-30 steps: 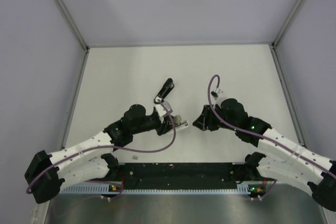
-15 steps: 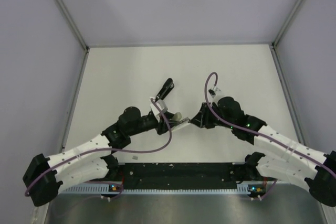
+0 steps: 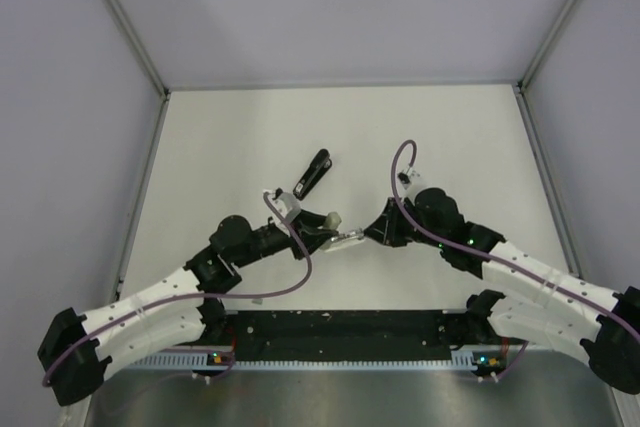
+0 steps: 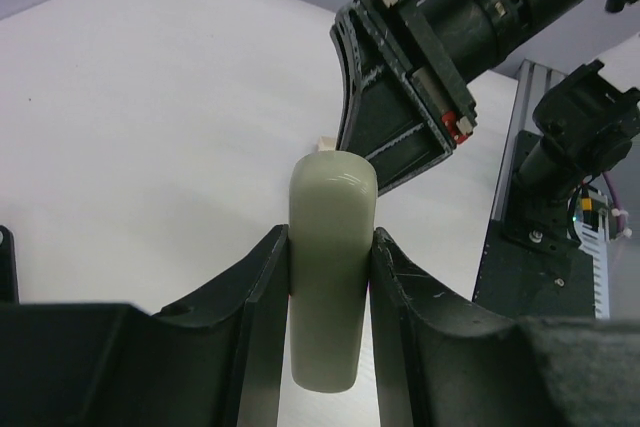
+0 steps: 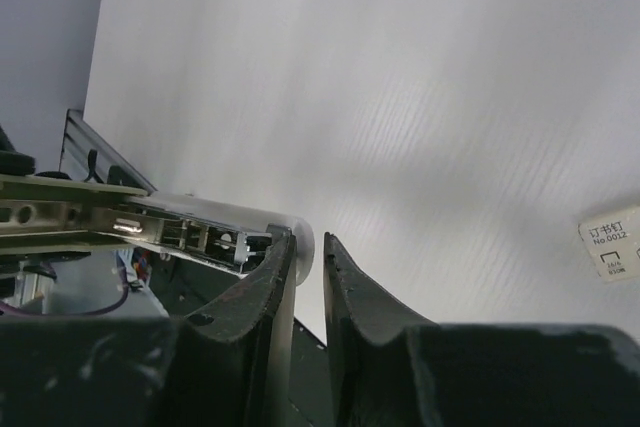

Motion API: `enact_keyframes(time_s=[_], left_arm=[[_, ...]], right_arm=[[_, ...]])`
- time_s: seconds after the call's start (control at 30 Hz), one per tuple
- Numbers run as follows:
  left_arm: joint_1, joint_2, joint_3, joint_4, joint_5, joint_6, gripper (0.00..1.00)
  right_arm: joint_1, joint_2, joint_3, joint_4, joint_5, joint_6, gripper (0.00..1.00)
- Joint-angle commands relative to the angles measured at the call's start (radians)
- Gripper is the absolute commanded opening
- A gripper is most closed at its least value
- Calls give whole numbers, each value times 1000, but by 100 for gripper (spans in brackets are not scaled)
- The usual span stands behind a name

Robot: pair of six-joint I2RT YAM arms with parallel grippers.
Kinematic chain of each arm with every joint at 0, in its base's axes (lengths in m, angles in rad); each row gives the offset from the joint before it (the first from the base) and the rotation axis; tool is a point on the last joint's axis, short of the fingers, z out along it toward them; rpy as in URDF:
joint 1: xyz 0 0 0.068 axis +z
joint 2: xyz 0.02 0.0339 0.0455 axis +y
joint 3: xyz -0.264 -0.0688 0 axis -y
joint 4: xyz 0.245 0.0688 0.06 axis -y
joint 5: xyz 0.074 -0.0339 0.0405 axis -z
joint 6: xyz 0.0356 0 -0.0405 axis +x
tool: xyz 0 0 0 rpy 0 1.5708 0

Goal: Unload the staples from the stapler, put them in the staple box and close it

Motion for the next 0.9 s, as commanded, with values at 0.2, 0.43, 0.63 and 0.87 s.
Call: enact_keyframes(time_s=[0.2,0.43,0.63,0.87], left_arm=[[1,-110,-57,310,-120,-81,0],[1,-82,-85,418,-137,-104,0],[1,-50,-73,396,-100,-101,0],[0,-42,-56,278,-57,-77,0]], right_arm=[[-3,-33,-77,78,-12,64,14],[-3,-70,-115,101,-12,96,12],[-3,-106,-71,26,24,62,14],[-3,-145,6,-57,62,24,36]])
